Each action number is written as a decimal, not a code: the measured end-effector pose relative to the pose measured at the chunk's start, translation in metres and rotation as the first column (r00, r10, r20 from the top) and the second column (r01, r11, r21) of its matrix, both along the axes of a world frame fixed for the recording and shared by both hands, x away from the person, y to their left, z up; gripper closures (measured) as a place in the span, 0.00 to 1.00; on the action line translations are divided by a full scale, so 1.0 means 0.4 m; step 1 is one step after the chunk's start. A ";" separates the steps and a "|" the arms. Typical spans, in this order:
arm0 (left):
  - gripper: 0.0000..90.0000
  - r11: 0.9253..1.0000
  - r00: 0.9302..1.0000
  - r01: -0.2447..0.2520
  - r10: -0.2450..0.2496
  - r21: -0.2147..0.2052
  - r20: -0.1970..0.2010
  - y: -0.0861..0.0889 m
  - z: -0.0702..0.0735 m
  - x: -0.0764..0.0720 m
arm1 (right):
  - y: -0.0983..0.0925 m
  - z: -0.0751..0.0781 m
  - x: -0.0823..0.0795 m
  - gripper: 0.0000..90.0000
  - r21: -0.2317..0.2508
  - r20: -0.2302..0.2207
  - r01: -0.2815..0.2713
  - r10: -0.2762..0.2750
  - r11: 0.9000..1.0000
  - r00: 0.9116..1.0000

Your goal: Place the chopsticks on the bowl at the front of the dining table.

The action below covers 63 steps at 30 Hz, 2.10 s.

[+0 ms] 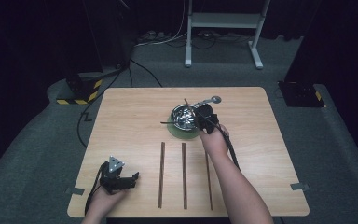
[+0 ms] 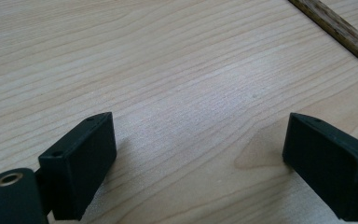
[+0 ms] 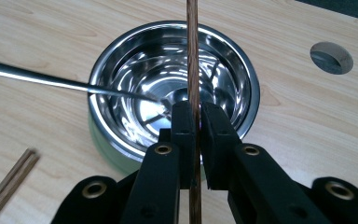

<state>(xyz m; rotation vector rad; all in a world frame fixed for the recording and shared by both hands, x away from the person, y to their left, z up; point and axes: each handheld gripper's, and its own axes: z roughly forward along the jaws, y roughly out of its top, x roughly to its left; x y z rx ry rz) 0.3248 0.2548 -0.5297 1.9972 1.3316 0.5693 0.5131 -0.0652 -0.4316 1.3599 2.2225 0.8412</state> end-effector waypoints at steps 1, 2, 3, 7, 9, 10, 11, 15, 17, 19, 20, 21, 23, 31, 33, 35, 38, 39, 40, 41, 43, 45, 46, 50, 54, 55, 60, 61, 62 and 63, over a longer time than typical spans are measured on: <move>0.11 1.000 1.000 0.000 0.000 0.000 0.000 0.000 0.000 0.000 | 0.003 -0.002 0.008 0.94 -0.004 0.001 0.001 -0.001 1.000 1.000; 0.11 1.000 1.000 0.000 0.000 0.000 0.000 0.000 0.000 0.000 | 0.003 -0.002 0.008 0.94 -0.004 0.001 0.001 -0.001 1.000 1.000; 0.11 1.000 1.000 0.000 0.000 -0.001 -0.001 0.000 0.000 0.000 | 0.008 -0.003 0.022 0.94 -0.009 0.002 0.008 -0.008 1.000 1.000; 0.11 1.000 1.000 0.006 -0.006 -0.005 0.000 0.001 0.000 0.000 | 0.019 -0.002 0.048 0.94 -0.021 0.000 0.007 -0.007 1.000 1.000; 0.11 1.000 1.000 0.006 -0.006 -0.004 0.000 0.001 0.000 0.000 | 0.027 -0.001 0.058 0.94 -0.040 0.003 0.004 -0.004 0.999 1.000; 0.11 1.000 1.000 0.006 -0.006 -0.004 0.000 0.001 0.000 0.000 | 0.027 -0.001 0.058 0.94 -0.040 0.003 0.004 -0.004 0.999 1.000; 0.11 1.000 1.000 0.006 -0.006 -0.004 -0.001 0.001 0.000 0.000 | 0.037 0.002 0.067 0.94 -0.042 0.014 0.008 -0.007 0.999 1.000; 0.11 1.000 1.000 0.006 -0.006 -0.006 0.000 0.001 0.000 0.000 | 0.057 -0.001 0.082 0.94 -0.057 0.014 0.004 -0.003 0.998 1.000; 0.11 1.000 1.000 0.006 -0.006 -0.005 -0.001 0.001 0.000 0.000 | 0.065 -0.002 0.089 0.94 -0.056 0.013 0.000 0.001 0.998 1.000; 0.11 1.000 1.000 0.006 -0.006 -0.004 -0.002 0.001 0.000 0.000 | 0.072 -0.002 0.098 0.94 -0.046 0.006 0.000 0.000 0.999 1.000; 0.11 1.000 1.000 0.007 -0.007 -0.003 -0.002 0.001 0.000 0.000 | 0.075 -0.003 0.103 0.94 -0.044 0.003 -0.002 0.002 0.999 1.000; 0.11 1.000 1.000 0.007 -0.007 -0.004 -0.002 0.001 0.000 0.000 | 0.078 -0.005 0.109 0.94 -0.044 -0.002 -0.001 0.001 0.999 1.000; 0.11 1.000 1.000 0.007 -0.007 -0.004 -0.002 0.001 0.000 0.000 | 0.082 -0.008 0.121 0.94 -0.036 -0.013 0.006 -0.007 0.999 1.000; 0.12 1.000 1.000 0.011 -0.011 -0.005 -0.001 0.001 0.000 0.000 | 0.086 -0.034 0.152 0.94 -0.054 -0.046 0.027 -0.030 0.998 0.999; 0.12 1.000 1.000 0.012 -0.012 -0.005 -0.001 0.001 0.000 0.000 | 0.085 -0.041 0.156 0.94 -0.050 -0.056 0.034 -0.037 0.998 0.998; 0.12 1.000 1.000 0.013 -0.013 -0.004 0.000 0.002 0.000 0.001 | 0.086 -0.043 0.159 0.94 -0.048 -0.055 0.037 -0.040 0.998 0.998; 0.12 1.000 1.000 0.013 -0.013 -0.005 0.001 0.001 0.000 0.001 | 0.085 -0.041 0.162 0.94 -0.038 -0.054 0.035 -0.037 0.999 0.998; 0.12 1.000 1.000 0.015 -0.015 -0.008 -0.001 0.001 0.000 0.001 | 0.085 -0.040 0.163 0.94 -0.037 -0.055 0.035 -0.037 0.999 0.998; 0.12 1.000 1.000 0.015 -0.015 -0.008 -0.001 0.001 0.000 0.001 | 0.085 -0.040 0.163 0.94 -0.037 -0.055 0.035 -0.037 0.999 0.998; 0.12 1.000 1.000 0.017 -0.017 -0.008 -0.001 0.000 0.000 0.002 | 0.087 -0.040 0.165 0.94 -0.037 -0.058 0.035 -0.037 0.999 0.998; 0.12 1.000 1.000 0.017 -0.017 -0.008 -0.003 0.000 0.000 0.002 | 0.088 -0.040 0.166 0.94 -0.040 -0.058 0.034 -0.036 0.999 0.998; 0.12 1.000 1.000 0.017 -0.017 -0.008 -0.003 0.000 0.000 0.002 | 0.093 -0.040 0.168 0.94 -0.046 -0.056 0.027 -0.029 0.999 0.998; 0.12 1.000 1.000 0.017 -0.017 -0.008 -0.003 0.000 0.000 0.002 | 0.095 -0.040 0.169 0.94 -0.043 -0.055 0.027 -0.029 0.999 0.998; 0.12 1.000 1.000 0.017 -0.017 -0.008 -0.003 0.000 0.000 0.002 | 0.104 -0.045 0.170 0.94 -0.048 -0.064 0.022 -0.025 0.999 0.998; 0.12 1.000 1.000 0.016 -0.016 -0.009 -0.002 0.000 0.000 0.002 | 0.112 -0.049 0.171 0.94 -0.048 -0.070 0.023 -0.027 0.999 0.997; 0.12 1.000 1.000 0.017 -0.017 -0.008 -0.003 0.000 0.000 0.002 | 0.112 -0.049 0.172 0.94 -0.048 -0.071 0.023 -0.026 0.999 0.997; 0.12 1.000 1.000 0.017 -0.017 -0.009 -0.002 0.000 0.000 0.002 | 0.115 -0.053 0.175 0.93 -0.050 -0.078 0.028 -0.031 0.998 0.996; 0.12 1.000 1.000 0.016 -0.016 -0.009 -0.002 0.000 0.000 0.002 | 0.116 -0.055 0.176 0.93 -0.051 -0.080 0.026 -0.030 0.998 0.996; 0.12 1.000 1.000 0.019 -0.019 -0.008 -0.003 0.000 0.000 0.002 | 0.117 -0.055 0.176 0.93 -0.051 -0.082 0.025 -0.029 0.998 0.996; 0.12 1.000 1.000 0.019 -0.019 -0.009 -0.002 0.000 0.000 0.002 | 0.117 -0.056 0.176 0.93 -0.051 -0.082 0.023 -0.027 0.998 0.996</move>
